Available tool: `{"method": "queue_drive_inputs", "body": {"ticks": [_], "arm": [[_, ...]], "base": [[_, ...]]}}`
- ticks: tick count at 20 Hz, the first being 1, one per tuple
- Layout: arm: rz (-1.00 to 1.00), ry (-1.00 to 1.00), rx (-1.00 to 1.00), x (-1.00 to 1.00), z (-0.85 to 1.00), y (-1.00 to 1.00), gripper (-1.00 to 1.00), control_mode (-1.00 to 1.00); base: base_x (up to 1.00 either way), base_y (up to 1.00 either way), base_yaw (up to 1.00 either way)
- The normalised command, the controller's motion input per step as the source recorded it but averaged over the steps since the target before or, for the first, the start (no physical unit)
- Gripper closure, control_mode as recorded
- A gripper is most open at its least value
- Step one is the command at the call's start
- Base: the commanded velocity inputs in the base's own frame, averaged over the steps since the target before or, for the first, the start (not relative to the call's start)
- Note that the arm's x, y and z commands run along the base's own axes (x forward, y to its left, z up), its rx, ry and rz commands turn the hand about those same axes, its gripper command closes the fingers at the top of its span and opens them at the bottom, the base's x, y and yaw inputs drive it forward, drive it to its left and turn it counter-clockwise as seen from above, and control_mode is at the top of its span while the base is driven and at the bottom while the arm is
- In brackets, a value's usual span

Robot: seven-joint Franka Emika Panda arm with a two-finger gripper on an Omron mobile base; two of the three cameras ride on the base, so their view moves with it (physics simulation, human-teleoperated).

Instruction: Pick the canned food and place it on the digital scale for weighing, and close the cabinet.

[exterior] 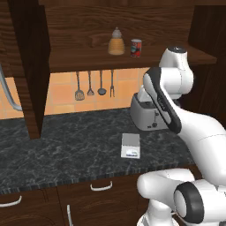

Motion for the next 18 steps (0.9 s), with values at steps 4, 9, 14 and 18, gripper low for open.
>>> {"method": "queue_drive_inputs", "body": {"ticks": [4, 9, 14, 18], "arm": [[0.00, -0.24, -0.04, -0.49, 0.08, 0.04, -1.00, -1.00], [0.00, -0.51, -0.13, -0.80, 0.34, 0.05, -1.00, -1.00], [0.00, -0.48, -0.13, -0.41, 0.74, 0.06, -1.00, -1.00], [0.00, -0.15, 0.00, -0.21, 0.78, 0.02, -1.00, -1.00]], "base": [[0.00, 0.00, 0.00], [0.00, 0.00, 0.00], [0.00, 0.00, 0.00], [0.00, 0.00, 0.00]]}}
